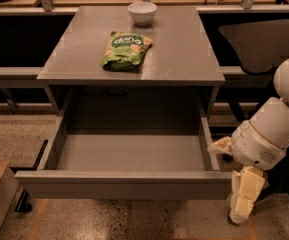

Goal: Open top drawer

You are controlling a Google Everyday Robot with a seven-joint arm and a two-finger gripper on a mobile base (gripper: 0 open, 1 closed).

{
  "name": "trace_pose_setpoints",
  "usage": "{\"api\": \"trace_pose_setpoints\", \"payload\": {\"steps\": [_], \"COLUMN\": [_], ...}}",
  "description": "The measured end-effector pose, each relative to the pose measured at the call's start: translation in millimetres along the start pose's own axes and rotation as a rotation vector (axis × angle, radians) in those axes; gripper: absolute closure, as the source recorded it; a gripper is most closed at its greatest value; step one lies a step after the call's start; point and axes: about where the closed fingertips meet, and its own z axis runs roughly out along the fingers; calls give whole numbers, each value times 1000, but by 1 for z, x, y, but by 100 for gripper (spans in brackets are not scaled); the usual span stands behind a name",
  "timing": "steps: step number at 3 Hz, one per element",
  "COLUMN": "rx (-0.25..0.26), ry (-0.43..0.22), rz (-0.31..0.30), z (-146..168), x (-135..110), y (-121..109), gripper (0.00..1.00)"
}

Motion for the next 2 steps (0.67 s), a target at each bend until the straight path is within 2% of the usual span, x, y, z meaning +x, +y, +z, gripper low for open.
{"api": "trace_pose_setpoints", "payload": {"steps": [1,2], "rx": [88,92], "ry": [-19,-19], "rz": [-106,-117], "z": [-18,-18], "x": [-24,-26], "y": [-5,-6], "gripper": [0,0]}}
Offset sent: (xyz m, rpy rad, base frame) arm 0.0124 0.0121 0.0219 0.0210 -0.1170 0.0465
